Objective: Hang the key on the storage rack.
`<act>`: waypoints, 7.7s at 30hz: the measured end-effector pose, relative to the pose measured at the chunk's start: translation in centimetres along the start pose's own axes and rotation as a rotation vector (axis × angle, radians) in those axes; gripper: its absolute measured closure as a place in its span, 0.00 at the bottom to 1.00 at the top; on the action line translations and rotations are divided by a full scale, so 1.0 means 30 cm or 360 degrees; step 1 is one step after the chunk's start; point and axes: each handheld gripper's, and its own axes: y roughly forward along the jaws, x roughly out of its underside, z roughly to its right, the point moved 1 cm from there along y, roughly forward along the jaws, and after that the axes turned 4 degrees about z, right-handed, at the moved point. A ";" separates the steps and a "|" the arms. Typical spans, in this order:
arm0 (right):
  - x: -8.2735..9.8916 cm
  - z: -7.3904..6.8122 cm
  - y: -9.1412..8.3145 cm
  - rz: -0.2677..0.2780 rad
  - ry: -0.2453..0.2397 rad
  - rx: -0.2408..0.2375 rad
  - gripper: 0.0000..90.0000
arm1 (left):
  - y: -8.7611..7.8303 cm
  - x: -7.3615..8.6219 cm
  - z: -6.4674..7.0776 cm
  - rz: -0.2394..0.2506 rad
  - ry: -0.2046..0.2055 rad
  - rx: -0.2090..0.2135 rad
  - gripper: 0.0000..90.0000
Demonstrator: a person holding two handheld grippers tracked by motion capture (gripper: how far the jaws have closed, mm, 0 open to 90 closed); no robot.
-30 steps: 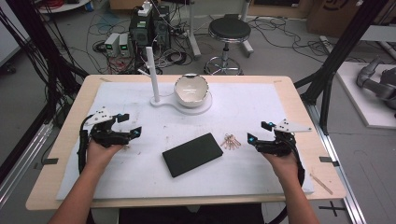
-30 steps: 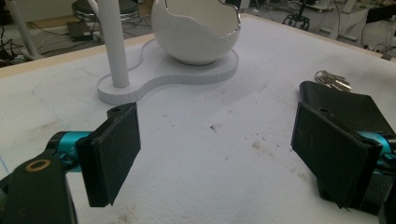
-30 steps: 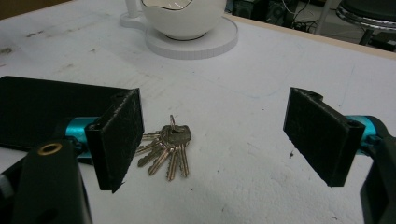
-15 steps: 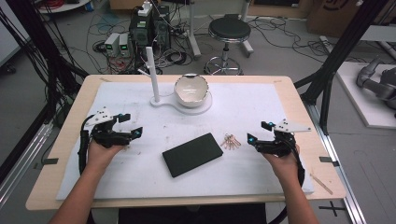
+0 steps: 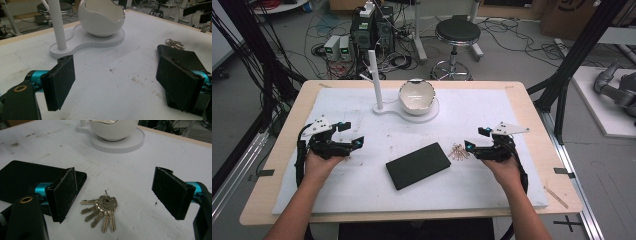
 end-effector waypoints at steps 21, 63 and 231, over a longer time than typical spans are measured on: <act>0.022 -0.010 0.184 -0.0334 0.0004 -0.0067 0.66 | 0.007 0.009 0.002 -0.0055 0.0017 0.0002 0.18; -0.441 -0.083 0.069 -0.0021 -0.0206 -0.0314 1.00 | -0.003 0.005 0.001 -0.0044 0.0013 -0.0006 0.18; 0.020 0.007 -0.168 0.0221 0.0086 0.0109 0.24 | 0.041 -0.003 0.038 -0.0061 0.0078 0.0141 0.18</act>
